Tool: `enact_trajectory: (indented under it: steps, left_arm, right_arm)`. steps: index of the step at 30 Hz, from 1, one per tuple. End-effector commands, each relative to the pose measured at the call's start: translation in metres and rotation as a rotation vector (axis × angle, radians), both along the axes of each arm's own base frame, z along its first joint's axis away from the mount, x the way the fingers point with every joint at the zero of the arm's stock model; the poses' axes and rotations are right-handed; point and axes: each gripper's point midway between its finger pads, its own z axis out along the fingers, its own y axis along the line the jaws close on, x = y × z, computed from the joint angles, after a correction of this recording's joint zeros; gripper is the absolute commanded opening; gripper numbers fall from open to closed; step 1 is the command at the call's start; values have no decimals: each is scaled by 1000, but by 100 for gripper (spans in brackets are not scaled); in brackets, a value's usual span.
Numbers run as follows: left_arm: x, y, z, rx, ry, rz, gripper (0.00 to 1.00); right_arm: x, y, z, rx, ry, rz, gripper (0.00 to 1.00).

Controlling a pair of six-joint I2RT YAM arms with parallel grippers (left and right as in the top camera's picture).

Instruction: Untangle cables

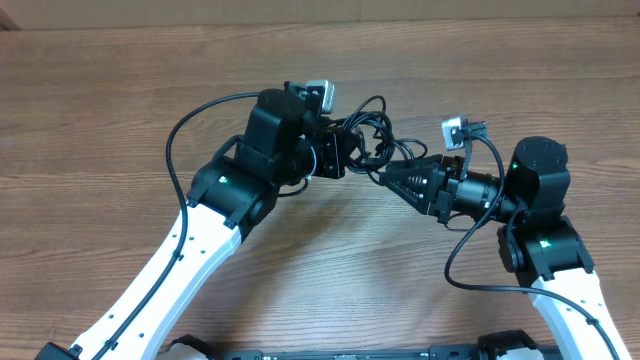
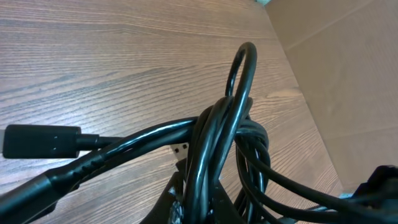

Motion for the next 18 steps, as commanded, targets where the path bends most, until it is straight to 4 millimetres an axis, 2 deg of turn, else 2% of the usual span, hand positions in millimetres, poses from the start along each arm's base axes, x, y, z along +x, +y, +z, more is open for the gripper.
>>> enact_trajectory:
  steps: [1, 5, 10, 18]
  left_arm:
    - [3, 4, 17, -1, -66, 2, 4]
    - [11, 12, 15, 77, -142, 5, 4]
    - [25, 29, 13, 208, -237, 55, 4]
    - [37, 47, 12, 349, -325, 95, 4]
  right_arm:
    - [-3, 1, 4, -1, 7, 9, 17]
    - [-13, 4, 1, 10, 49, 55, 7]
    - [-27, 8, 6, 41, 53, 142, 6]
    - [-33, 9, 2, 46, 102, 163, 5]
